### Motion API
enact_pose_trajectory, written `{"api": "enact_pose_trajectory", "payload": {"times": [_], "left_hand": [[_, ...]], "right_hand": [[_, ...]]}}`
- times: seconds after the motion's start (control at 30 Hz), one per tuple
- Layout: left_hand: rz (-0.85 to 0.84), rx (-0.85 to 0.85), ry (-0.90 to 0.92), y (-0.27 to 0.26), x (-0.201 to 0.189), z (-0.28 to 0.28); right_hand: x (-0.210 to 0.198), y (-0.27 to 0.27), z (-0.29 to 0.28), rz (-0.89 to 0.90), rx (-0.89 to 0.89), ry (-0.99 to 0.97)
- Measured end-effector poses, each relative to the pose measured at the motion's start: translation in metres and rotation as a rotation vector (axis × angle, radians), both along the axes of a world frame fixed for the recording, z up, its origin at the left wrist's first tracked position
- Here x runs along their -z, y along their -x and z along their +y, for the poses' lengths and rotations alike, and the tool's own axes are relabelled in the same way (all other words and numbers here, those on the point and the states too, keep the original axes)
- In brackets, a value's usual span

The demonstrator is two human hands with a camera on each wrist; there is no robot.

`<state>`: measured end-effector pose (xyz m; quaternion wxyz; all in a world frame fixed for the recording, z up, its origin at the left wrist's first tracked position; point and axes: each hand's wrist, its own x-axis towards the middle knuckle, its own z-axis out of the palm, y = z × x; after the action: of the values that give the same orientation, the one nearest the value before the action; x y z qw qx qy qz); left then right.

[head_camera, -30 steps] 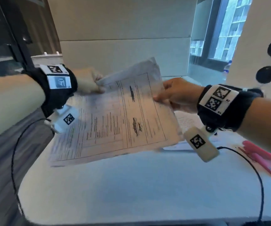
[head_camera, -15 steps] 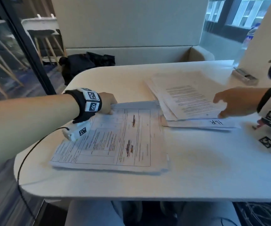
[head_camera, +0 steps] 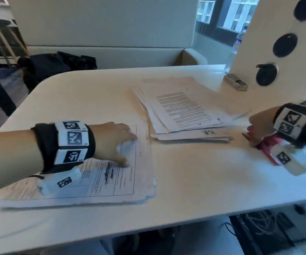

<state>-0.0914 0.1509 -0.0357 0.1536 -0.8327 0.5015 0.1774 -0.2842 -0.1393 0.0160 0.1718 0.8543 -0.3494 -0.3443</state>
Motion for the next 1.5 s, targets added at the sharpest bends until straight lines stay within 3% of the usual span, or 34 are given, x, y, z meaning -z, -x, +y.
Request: {"api": "enact_pose_trajectory", "payload": {"times": [0.03, 0.2, 0.37, 0.47, 0.67, 0.8, 1.03, 1.23, 1.5], "left_hand": [[0.019, -0.002, 0.002, 0.001, 0.002, -0.002], [0.037, 0.01, 0.032, 0.001, 0.003, -0.006], [0.067, -0.007, 0.065, 0.005, 0.002, -0.005], [0.073, 0.003, 0.059, 0.006, 0.002, -0.004], [0.029, -0.003, 0.095, 0.007, -0.002, -0.002], [0.045, -0.051, 0.159, 0.005, -0.004, 0.005], [0.003, -0.06, 0.089, 0.006, -0.005, 0.02], [0.051, -0.107, 0.106, 0.004, -0.003, 0.023], [0.066, -0.159, -0.074, 0.002, 0.003, 0.025]], "right_hand": [[-0.003, 0.003, 0.001, 0.053, -0.029, 0.036], [-0.007, 0.0, 0.0, -0.091, -0.164, 0.041], [-0.034, -0.027, 0.045, -0.247, -0.247, -0.113], [-0.042, -0.045, 0.085, -0.314, -0.418, -0.12], [-0.027, -0.079, 0.153, -0.473, -0.672, -0.263], [-0.007, -0.095, 0.175, -0.426, -0.783, -0.353], [0.03, -0.098, 0.171, -0.374, -0.768, -0.373], [0.039, -0.092, 0.163, -0.403, -0.724, -0.399], [0.043, -0.092, 0.157, -0.404, -0.773, -0.389]]}}
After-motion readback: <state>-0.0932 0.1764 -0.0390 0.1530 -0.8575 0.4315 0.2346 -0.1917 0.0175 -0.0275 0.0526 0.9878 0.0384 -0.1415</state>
